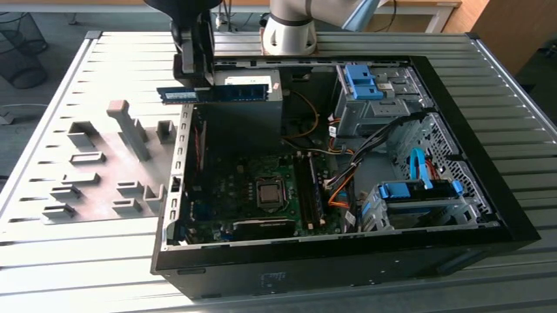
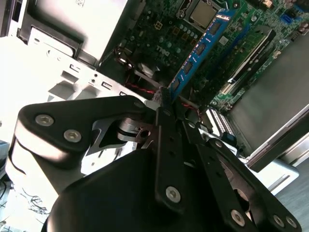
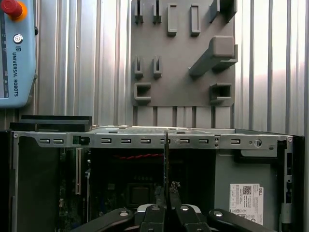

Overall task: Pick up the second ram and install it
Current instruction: 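Pick up the second ram and move it above second insertion slot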

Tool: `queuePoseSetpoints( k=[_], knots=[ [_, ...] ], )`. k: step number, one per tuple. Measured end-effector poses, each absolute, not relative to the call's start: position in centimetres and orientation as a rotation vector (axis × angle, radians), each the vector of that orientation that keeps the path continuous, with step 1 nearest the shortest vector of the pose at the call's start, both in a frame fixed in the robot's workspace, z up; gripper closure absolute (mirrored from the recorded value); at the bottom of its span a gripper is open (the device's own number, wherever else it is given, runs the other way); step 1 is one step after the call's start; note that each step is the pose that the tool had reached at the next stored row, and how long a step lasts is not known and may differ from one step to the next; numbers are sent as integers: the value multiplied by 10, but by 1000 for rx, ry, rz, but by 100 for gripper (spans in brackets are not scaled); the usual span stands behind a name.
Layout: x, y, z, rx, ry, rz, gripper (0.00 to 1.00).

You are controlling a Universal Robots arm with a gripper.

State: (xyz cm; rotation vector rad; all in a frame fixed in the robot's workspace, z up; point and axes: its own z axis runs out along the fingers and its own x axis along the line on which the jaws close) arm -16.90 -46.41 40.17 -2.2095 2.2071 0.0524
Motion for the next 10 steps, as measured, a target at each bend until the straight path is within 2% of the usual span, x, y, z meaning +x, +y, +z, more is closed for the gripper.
queuePoseSetpoints(
  k=[10],
  knots=[
    [-159,-464,402,-2209,2207,52,86]
  ],
)
